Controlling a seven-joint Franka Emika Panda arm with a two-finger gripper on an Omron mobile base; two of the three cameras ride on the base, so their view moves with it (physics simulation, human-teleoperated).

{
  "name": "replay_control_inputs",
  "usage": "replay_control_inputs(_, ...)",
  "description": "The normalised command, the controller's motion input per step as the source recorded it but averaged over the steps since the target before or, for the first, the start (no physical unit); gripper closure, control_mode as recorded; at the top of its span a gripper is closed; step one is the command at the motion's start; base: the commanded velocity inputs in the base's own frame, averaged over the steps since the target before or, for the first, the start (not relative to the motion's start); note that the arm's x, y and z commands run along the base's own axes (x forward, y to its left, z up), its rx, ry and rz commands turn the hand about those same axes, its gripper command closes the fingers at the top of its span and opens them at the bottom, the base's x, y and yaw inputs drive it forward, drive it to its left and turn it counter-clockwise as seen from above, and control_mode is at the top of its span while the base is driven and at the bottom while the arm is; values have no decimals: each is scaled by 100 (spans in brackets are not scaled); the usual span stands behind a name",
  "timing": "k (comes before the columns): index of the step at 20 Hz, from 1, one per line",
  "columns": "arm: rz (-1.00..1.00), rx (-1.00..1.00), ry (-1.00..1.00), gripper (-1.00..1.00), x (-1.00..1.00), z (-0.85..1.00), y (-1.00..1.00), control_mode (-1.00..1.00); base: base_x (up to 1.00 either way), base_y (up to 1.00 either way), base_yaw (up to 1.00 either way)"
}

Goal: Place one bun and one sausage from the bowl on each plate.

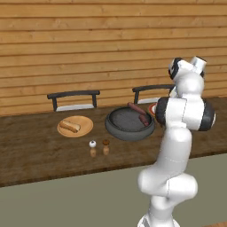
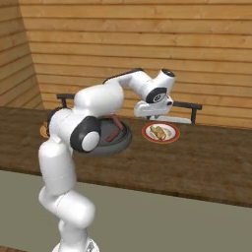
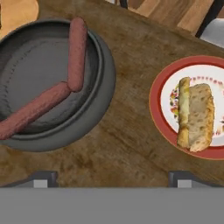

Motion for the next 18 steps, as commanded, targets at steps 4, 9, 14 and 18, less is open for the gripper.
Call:
replay_control_inputs(4, -3, -13, 0, -100, 0, 12, 100, -100, 0, 0, 0)
replay_control_inputs(9, 0, -12, 9, -100, 31, 0, 100, -100, 0, 0, 0)
replay_control_inputs(14, -4, -4, 13, -100, 80, -5, 74, -100, 0, 0, 0)
replay_control_inputs(18, -6, 0, 14, -100, 100, -19, 5, -100, 0, 0, 0)
